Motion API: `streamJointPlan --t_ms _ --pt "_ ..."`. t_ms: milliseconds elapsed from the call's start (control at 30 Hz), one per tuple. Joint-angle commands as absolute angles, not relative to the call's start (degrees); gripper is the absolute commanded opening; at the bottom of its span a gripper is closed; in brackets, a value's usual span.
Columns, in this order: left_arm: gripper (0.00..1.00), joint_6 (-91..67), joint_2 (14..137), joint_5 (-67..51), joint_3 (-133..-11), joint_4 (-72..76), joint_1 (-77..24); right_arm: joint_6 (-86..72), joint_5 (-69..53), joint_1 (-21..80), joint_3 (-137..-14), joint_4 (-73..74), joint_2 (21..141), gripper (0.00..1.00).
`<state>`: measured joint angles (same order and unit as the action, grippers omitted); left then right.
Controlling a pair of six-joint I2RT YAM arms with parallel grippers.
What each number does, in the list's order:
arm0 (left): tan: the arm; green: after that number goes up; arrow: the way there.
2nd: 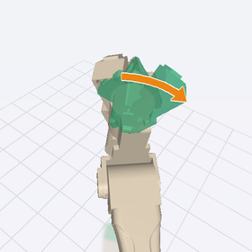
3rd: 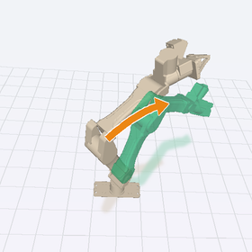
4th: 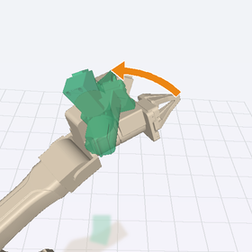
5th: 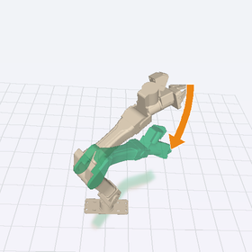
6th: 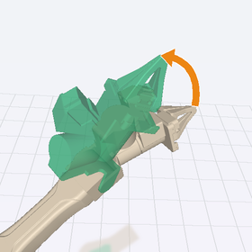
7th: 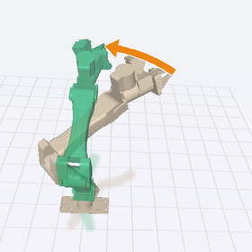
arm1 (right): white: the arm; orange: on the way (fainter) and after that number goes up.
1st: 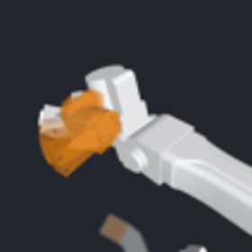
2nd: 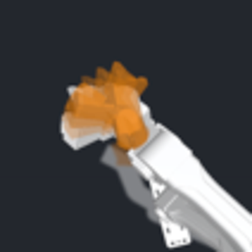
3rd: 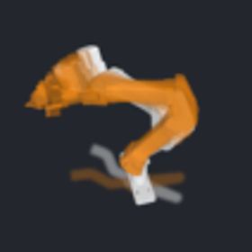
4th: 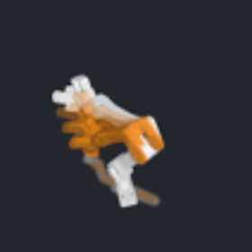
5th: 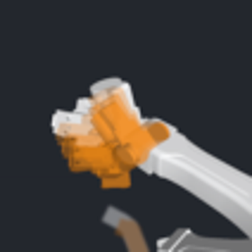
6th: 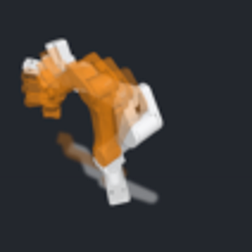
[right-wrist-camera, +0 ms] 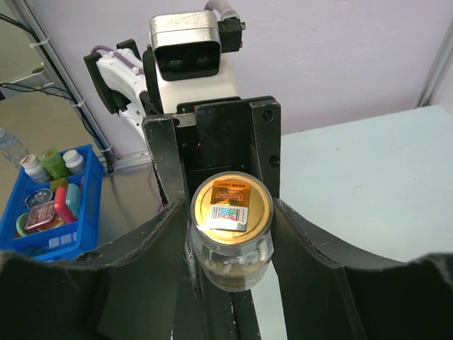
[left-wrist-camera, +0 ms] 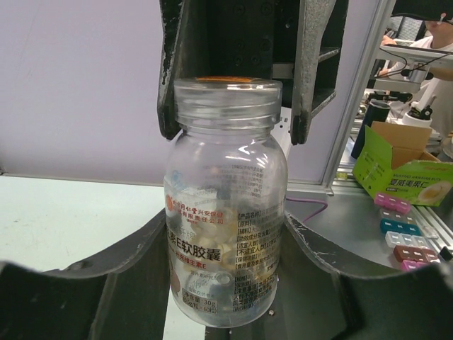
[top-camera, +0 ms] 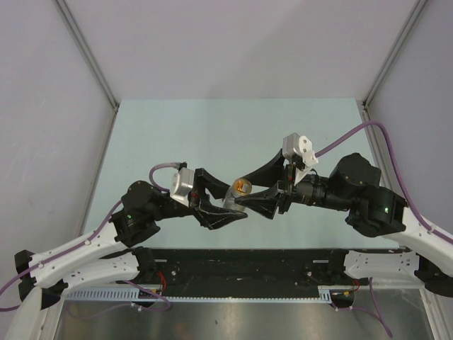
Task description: Sort the pills into containers
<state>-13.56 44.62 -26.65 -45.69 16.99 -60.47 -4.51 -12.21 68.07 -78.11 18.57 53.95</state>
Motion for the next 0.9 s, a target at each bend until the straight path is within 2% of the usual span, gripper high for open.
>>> streamJointPlan --t_ms 0,200,500,867 --pt "0.0 -14.7 44.1 -26.1 -45.2 19.2 -60.2 -5.4 -14.2 68.4 -78.3 15.2 54.1 0.54" --pt "0.01 -14.7 44.0 -26.1 -45.1 19.2 -60.2 -5.4 -14.7 68.5 -78.4 15.2 54.1 0.54" --pt "0.0 -14.8 44.1 -25.1 -45.4 19.2 -60.1 -5.6 -14.8 68.5 -78.3 15.6 54.5 0.42" --pt "0.0 -15.2 44.5 -15.3 -46.2 19.2 -60.2 -6.2 -7.5 68.5 -78.3 16.1 55.5 0.24"
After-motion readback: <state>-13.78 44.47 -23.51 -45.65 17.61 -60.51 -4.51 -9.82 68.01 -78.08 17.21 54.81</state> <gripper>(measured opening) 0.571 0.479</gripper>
